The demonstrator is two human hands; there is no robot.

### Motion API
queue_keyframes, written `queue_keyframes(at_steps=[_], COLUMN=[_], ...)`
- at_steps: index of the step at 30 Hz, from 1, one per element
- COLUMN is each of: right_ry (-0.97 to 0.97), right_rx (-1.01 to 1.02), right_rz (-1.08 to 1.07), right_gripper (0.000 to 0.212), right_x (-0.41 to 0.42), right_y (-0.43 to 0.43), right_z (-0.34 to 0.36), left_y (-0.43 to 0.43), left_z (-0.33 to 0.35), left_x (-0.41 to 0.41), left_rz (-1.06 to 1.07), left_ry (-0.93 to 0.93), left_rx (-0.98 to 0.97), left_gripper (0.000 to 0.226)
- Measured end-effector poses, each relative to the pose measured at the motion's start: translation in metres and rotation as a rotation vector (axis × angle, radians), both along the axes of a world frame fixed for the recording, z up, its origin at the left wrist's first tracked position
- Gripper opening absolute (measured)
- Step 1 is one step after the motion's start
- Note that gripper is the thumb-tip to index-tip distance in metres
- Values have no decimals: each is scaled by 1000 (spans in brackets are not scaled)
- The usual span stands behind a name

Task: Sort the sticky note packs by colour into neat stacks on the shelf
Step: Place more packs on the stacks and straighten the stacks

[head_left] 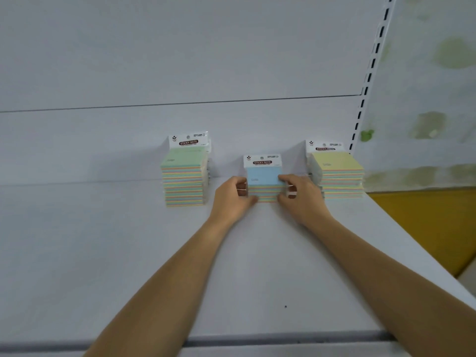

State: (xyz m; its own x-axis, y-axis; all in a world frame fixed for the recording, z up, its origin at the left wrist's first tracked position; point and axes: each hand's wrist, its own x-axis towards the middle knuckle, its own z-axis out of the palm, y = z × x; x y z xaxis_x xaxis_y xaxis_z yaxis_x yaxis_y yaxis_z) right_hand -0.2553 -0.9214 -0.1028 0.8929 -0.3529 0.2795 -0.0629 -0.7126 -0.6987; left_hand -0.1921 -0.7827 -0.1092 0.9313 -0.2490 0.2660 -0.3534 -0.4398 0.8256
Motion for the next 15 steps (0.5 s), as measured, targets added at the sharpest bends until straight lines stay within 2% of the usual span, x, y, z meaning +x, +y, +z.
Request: queue_keyframes(at_steps=[6,10,15], right_ry=[15,-10,-263], right_rx=[-54,-69,-76], right_rz=[-8,-12,-4], right_gripper=[45,52,48], right_x=[5,1,-14], right_y=[-1,3,9], right_z=[-4,-2,17], left_y=[-2,-1,1], left_z=[-5,-3,8], left_x=[5,1,-9], left_rz=[4,16,58], left_ry=[-39,-27,-223], left_rx=[9,11,69], left_gripper=[38,43,51])
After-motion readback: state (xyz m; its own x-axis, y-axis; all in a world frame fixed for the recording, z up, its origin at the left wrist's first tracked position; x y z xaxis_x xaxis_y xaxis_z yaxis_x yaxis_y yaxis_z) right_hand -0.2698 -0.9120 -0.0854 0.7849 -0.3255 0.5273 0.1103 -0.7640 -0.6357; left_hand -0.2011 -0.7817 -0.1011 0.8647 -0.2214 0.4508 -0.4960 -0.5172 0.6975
